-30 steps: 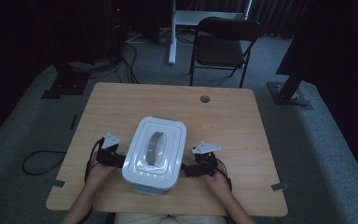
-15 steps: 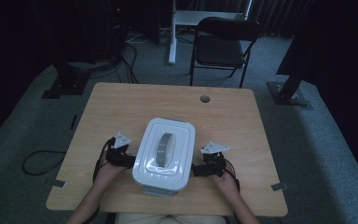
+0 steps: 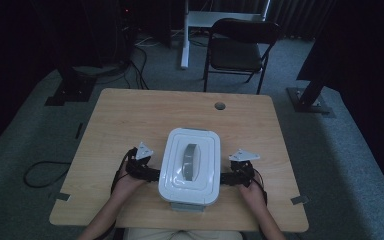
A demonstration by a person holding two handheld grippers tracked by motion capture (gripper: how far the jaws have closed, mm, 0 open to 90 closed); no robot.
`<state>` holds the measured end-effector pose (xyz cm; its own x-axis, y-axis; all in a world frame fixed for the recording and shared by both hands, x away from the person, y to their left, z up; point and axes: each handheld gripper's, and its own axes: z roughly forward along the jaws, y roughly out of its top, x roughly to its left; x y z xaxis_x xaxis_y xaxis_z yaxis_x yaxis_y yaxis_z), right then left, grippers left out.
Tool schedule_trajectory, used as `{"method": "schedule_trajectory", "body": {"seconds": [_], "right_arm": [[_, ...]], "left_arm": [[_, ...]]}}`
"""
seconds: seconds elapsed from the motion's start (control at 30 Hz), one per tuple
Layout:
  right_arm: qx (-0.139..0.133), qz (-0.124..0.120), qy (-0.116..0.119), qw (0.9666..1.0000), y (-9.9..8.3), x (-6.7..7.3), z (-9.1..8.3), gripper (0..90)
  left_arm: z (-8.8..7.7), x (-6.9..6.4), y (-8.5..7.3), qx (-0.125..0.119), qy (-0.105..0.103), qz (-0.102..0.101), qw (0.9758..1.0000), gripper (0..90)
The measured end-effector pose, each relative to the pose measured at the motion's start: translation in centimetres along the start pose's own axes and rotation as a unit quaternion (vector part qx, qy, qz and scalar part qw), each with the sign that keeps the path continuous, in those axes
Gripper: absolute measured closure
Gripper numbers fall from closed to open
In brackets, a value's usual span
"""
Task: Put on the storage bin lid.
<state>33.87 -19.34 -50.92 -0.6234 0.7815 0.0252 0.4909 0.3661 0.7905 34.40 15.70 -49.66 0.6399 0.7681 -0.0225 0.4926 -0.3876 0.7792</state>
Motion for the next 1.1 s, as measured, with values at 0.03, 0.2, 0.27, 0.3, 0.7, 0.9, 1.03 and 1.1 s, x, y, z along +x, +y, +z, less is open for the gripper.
{"method": "schedule_trajectory", "body": {"seconds": [0.03, 0.2, 0.27, 0.3, 0.7, 0.9, 1.03, 1.1], "right_arm": [[0.000, 0.001, -0.001, 1.0000, -0.1, -0.2, 0.0, 13.1], [0.002, 0.013, -0.001, 0.9999, -0.5, -0.9, -0.1, 13.3], [0.006, 0.014, -0.001, 0.9999, -0.6, -1.1, 0.0, 13.3], [0.009, 0.013, -0.002, 0.9999, -0.7, -1.1, 0.1, 13.3], [-0.001, 0.023, -0.001, 0.9997, -0.1, -2.1, 0.2, 12.6], [-0.013, 0.031, -0.005, 0.9994, -0.2, -2.3, -0.1, 12.5], [-0.011, 0.035, -0.005, 0.9993, -0.6, -2.3, -0.4, 12.5], [-0.011, 0.035, -0.004, 0.9993, -0.7, -2.3, -0.4, 12.6]], "left_arm": [[0.1, -0.1, 0.1, 0.002, -0.002, 0.002, 1.0000, 1.2], [0.2, -0.7, 0.2, 0.003, -0.010, 0.009, 0.9999, 1.2], [0.3, -0.8, 0.2, 0.003, -0.015, 0.007, 0.9999, 1.2], [0.3, -0.8, 0.2, 0.003, -0.017, 0.005, 0.9998, 1.2], [0.5, -0.9, 0.0, -0.003, -0.030, -0.005, 0.9995, 1.1], [0.4, -0.4, 0.1, -0.017, -0.023, -0.009, 0.9996, 1.1], [0.2, 0.1, 0.2, -0.023, -0.020, -0.010, 0.9995, 1.1], [0.2, 0.2, 0.2, -0.024, -0.020, -0.010, 0.9995, 1.1]]}}
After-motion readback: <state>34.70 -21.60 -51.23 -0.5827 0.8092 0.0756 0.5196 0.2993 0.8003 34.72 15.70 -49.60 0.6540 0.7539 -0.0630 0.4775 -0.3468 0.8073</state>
